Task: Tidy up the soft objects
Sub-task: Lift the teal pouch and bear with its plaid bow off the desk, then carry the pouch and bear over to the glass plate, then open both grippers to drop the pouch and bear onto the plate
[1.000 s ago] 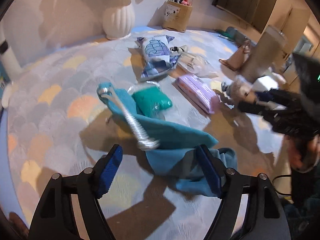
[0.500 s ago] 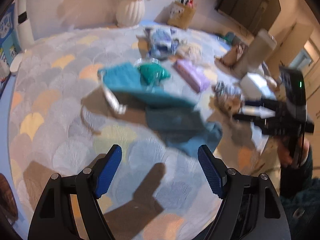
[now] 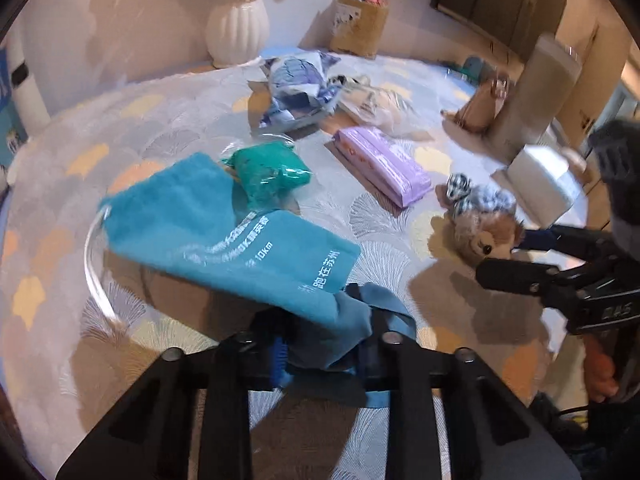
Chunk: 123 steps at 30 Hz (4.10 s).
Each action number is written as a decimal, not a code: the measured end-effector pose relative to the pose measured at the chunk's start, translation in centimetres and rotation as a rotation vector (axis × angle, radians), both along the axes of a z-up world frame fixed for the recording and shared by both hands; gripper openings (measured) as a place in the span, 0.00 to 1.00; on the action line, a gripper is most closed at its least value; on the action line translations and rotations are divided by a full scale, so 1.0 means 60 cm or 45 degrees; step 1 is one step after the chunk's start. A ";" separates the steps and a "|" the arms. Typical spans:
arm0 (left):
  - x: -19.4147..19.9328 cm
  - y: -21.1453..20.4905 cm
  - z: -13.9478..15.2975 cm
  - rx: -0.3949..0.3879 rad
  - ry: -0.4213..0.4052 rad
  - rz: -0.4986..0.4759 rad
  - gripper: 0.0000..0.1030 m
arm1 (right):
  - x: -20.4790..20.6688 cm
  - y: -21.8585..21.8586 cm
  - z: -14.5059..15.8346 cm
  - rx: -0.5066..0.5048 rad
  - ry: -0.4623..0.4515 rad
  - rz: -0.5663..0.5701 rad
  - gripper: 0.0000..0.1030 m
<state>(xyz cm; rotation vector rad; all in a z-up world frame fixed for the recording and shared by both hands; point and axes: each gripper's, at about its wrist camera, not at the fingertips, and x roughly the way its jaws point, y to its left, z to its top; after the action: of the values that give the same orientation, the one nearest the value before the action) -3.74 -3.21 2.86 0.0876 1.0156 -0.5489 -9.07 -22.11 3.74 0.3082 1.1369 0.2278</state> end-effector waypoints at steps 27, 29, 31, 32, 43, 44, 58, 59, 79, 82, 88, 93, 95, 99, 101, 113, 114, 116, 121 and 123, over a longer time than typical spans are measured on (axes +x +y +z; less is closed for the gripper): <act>-0.034 0.036 0.050 -0.230 -0.069 -0.052 0.21 | -0.005 -0.004 0.039 -0.012 -0.189 -0.052 0.41; -0.036 0.035 0.027 -0.232 0.007 -0.088 0.32 | -0.006 -0.009 0.032 0.004 -0.170 -0.060 0.41; -0.045 0.037 0.007 -0.202 0.049 -0.081 0.32 | -0.006 -0.009 0.028 0.007 -0.156 -0.058 0.41; -0.049 0.037 0.003 -0.188 0.053 -0.082 0.32 | -0.006 -0.010 0.028 0.003 -0.155 -0.054 0.41; -0.107 -0.007 -0.009 0.020 -0.013 -0.194 0.69 | -0.014 0.003 0.002 -0.059 -0.079 0.015 0.41; -0.110 -0.015 -0.012 0.069 -0.032 -0.191 0.67 | -0.013 0.001 -0.003 -0.047 -0.063 0.015 0.42; -0.144 -0.054 0.111 -0.078 -0.257 -0.194 0.12 | -0.046 -0.026 0.085 -0.071 -0.272 0.013 0.39; -0.145 -0.065 0.126 -0.093 -0.290 -0.203 0.12 | -0.051 -0.034 0.099 -0.077 -0.295 0.004 0.39; -0.168 -0.453 0.258 -0.233 -0.372 -0.766 0.12 | -0.201 -0.370 0.246 -0.142 -0.527 -0.521 0.39; -0.164 -0.524 0.262 -0.214 -0.366 -0.795 0.12 | -0.215 -0.443 0.251 -0.156 -0.520 -0.624 0.39; -0.112 -0.642 0.251 -0.258 -0.236 -0.708 0.12 | -0.205 -0.566 0.281 -0.181 -0.569 -0.771 0.39; -0.062 -0.710 0.227 -0.277 -0.205 -0.581 0.12 | -0.157 -0.650 0.271 -0.090 -0.516 -0.830 0.39; -0.053 -0.730 0.215 -0.237 -0.233 -0.560 0.12 | -0.136 -0.672 0.261 -0.019 -0.482 -0.836 0.40; -0.033 -0.774 0.189 -0.136 -0.262 -0.577 0.32 | -0.097 -0.719 0.230 0.137 -0.398 -0.866 0.48; -0.027 -0.782 0.174 -0.086 -0.247 -0.566 0.37 | -0.084 -0.737 0.214 0.151 -0.362 -0.875 0.64; -0.118 -0.707 0.200 -0.108 -0.296 -0.696 0.37 | -0.149 -0.714 0.208 0.248 -0.355 -0.840 0.67; -0.124 -0.689 0.207 -0.122 -0.297 -0.694 0.37 | -0.159 -0.703 0.215 0.234 -0.366 -0.830 0.67; -0.141 -0.646 0.223 -0.152 -0.287 -0.715 0.37 | -0.177 -0.679 0.231 0.215 -0.399 -0.800 0.67; -0.167 -0.519 0.238 -0.134 -0.296 -0.641 0.37 | -0.213 -0.600 0.250 0.238 -0.438 -0.693 0.67; -0.162 -0.457 0.240 -0.150 -0.286 -0.559 0.40 | -0.217 -0.546 0.256 0.198 -0.432 -0.610 0.68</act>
<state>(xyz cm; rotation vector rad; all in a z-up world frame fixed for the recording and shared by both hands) -13.45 -30.61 17.27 0.2657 0.7430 -0.9751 -22.10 -54.88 19.13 0.6432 0.6854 -0.0564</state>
